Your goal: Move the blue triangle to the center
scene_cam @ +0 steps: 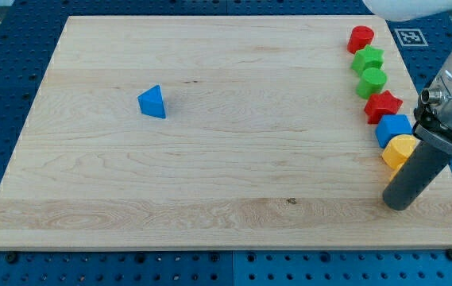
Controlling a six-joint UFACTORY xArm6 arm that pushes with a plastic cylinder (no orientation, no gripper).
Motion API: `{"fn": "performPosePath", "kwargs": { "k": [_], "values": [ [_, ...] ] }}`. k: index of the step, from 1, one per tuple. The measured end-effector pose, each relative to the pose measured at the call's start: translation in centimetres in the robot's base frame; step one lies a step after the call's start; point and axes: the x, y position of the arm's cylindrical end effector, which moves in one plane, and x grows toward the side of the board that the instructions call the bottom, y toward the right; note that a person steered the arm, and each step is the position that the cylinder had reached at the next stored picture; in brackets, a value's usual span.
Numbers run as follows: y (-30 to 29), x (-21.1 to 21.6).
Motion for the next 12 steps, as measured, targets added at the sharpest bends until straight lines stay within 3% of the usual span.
{"fn": "performPosePath", "kwargs": {
  "k": [1, 2, 3, 5, 6, 8, 9, 11, 12],
  "values": [
    [-5.7, -0.3],
    [-10.0, -4.5],
    [-10.3, -11.1],
    [-23.9, -21.2],
    [-28.8, -20.9],
    [-30.3, -14.9],
    [-30.5, -14.8],
    [-35.9, -19.0],
    [-37.2, -18.2]
  ]
}}
